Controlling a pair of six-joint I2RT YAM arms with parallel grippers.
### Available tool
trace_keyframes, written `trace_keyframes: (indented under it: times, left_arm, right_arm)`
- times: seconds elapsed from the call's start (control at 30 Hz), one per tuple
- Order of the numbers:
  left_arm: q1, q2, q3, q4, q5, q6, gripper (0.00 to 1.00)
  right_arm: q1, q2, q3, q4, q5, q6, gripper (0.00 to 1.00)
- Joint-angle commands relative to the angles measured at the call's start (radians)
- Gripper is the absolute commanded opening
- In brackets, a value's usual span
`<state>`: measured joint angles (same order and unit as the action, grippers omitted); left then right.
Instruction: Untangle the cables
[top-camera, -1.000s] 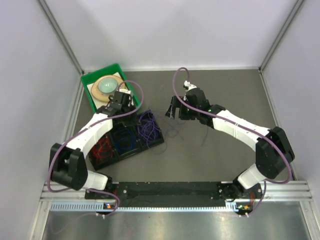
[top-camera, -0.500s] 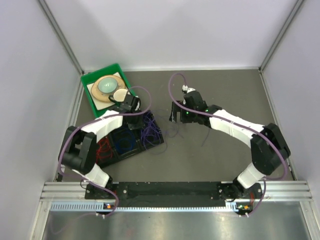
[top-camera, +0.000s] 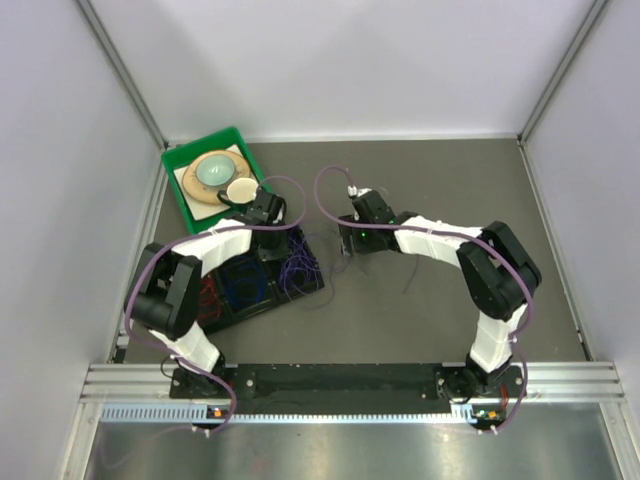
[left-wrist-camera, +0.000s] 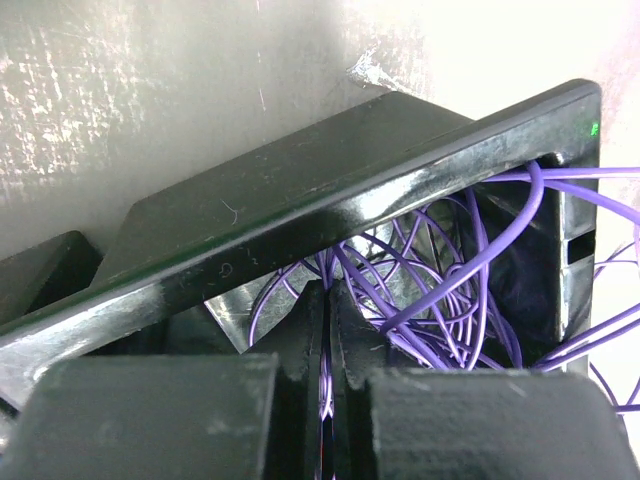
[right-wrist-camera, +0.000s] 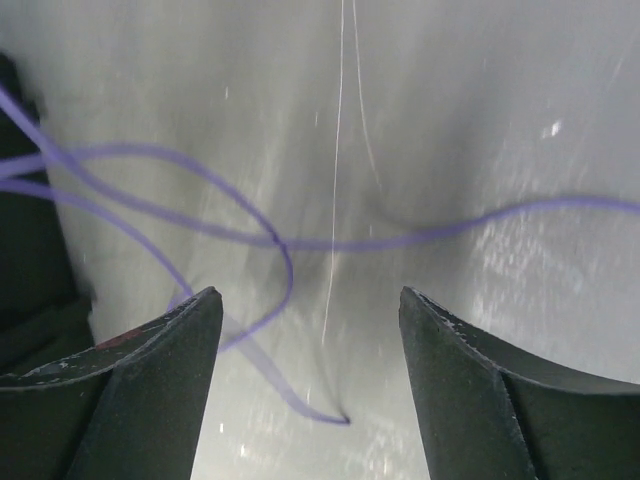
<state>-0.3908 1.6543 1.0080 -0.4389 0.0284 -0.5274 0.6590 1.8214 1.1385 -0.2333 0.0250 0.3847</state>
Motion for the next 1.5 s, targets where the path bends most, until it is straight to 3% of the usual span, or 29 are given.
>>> trace_keyframes:
  times: [0.0, 0.2, 0.23, 0.3, 0.33, 0.4, 0.43, 0.47, 0.7, 0.97, 1.0, 1.07, 1.1, 1.13, 1.2, 1.27, 1.47]
  left_arm:
    - [-0.002, 0.001, 0.024, 0.023, -0.005, -0.002, 0.00]
    - [-0.005, 0.016, 0.024, 0.028, 0.008, 0.004, 0.00]
    - [-0.006, 0.019, 0.024, 0.031, 0.013, 0.001, 0.00]
    - [-0.010, 0.035, 0.029, 0.042, 0.039, -0.003, 0.00]
    - [-0.014, 0.041, 0.030, 0.042, 0.044, -0.006, 0.00]
    - [-0.022, 0.055, 0.037, 0.052, 0.047, -0.013, 0.00]
    - [-0.028, 0.058, 0.038, 0.054, 0.047, -0.016, 0.00]
    - [-0.031, 0.068, 0.041, 0.055, 0.048, -0.019, 0.00]
    - [-0.052, 0.113, 0.082, 0.104, 0.114, -0.063, 0.00]
    - [-0.088, 0.179, 0.187, 0.132, 0.134, -0.095, 0.00]
    - [-0.097, 0.182, 0.195, 0.126, 0.124, -0.094, 0.00]
    - [-0.103, 0.177, 0.205, 0.091, 0.072, -0.092, 0.00]
    - [-0.105, 0.171, 0.208, 0.080, 0.050, -0.089, 0.05]
    - [-0.105, 0.161, 0.208, 0.072, 0.035, -0.086, 0.18]
    - [-0.106, 0.144, 0.211, 0.046, 0.010, -0.068, 0.27]
    - [-0.108, 0.113, 0.216, 0.029, -0.010, -0.051, 0.32]
    - [-0.134, 0.070, 0.299, -0.113, -0.133, -0.010, 0.34]
  right_arm:
    - [0.014, 0.016, 0.063, 0.098, 0.038, -0.009, 0.70]
    - [0.027, 0.036, 0.072, 0.138, 0.039, 0.000, 0.72]
    - [0.028, 0.042, 0.075, 0.144, 0.041, 0.003, 0.68]
    - [0.027, 0.059, 0.078, 0.150, 0.039, 0.014, 0.53]
    - [0.027, 0.062, 0.072, 0.166, 0.046, 0.022, 0.30]
    - [0.027, 0.062, 0.067, 0.178, 0.052, 0.040, 0.09]
    - [0.027, 0.061, 0.067, 0.180, 0.050, 0.045, 0.00]
    - [0.027, 0.058, 0.069, 0.180, 0.049, 0.052, 0.00]
    - [0.027, -0.103, -0.054, 0.282, 0.075, 0.092, 0.00]
    - [0.013, -0.243, -0.135, 0.275, 0.064, 0.098, 0.00]
    - [0.005, -0.243, -0.140, 0.267, 0.050, 0.097, 0.15]
    - [0.002, -0.238, -0.135, 0.236, 0.039, 0.092, 0.33]
    - [0.002, -0.240, -0.141, 0.209, 0.038, 0.089, 0.48]
    - [0.002, -0.243, -0.149, 0.201, 0.039, 0.091, 0.55]
    - [0.002, -0.266, -0.177, 0.200, 0.036, 0.095, 0.67]
    - [0.001, -0.286, -0.192, 0.190, 0.041, 0.108, 0.69]
    - [0.001, -0.329, -0.221, 0.184, 0.038, 0.068, 0.68]
